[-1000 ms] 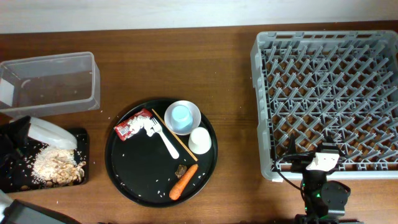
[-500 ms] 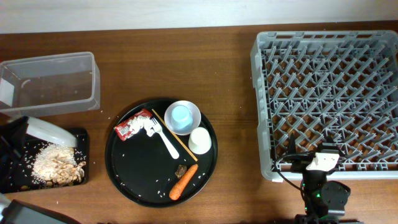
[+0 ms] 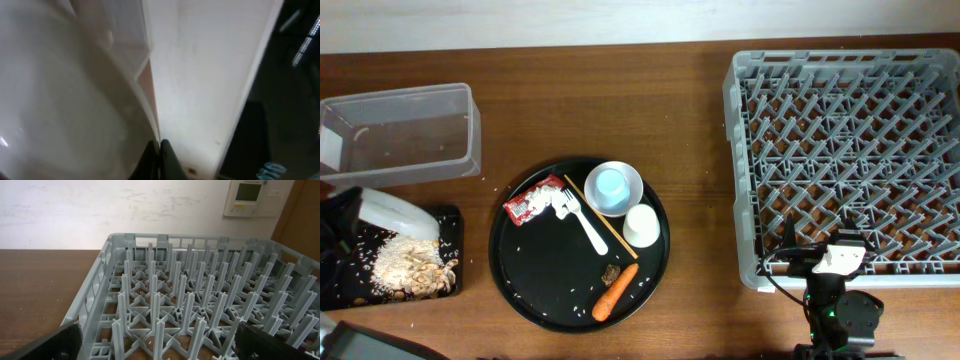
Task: Sort waste into correct bins and load items into the dishwasher rack
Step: 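Tilt the plate to dump rice and shells onto the black tray, then carry the empty plate back and set it on the round tray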
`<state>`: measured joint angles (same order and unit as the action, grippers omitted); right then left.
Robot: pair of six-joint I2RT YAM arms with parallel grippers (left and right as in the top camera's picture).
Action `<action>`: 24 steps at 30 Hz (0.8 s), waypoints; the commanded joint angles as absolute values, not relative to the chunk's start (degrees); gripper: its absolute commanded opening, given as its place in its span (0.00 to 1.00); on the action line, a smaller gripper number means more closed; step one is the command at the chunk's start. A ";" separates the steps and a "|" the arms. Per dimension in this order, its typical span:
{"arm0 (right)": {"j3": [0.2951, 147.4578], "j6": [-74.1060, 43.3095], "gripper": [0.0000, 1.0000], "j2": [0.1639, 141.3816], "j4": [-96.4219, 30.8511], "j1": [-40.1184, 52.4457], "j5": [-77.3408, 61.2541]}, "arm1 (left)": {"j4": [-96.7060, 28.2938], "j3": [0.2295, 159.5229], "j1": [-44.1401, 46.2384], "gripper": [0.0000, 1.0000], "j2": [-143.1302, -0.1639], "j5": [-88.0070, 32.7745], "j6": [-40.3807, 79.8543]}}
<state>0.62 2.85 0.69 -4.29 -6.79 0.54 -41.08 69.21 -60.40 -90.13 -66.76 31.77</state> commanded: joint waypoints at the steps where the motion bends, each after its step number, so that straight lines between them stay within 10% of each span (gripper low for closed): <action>1: 0.32 2.76 0.99 0.32 -4.69 -7.16 0.45 | -37.98 69.43 -59.40 0.00 -90.04 -73.10 29.87; 16: 0.32 2.76 0.99 0.32 -4.69 -7.16 0.45 | -44.66 69.49 -53.95 0.00 -77.06 -78.52 28.67; 24: 0.32 2.76 0.99 0.32 -4.69 -7.16 0.47 | -64.77 69.47 -26.02 0.00 -58.70 -35.59 23.22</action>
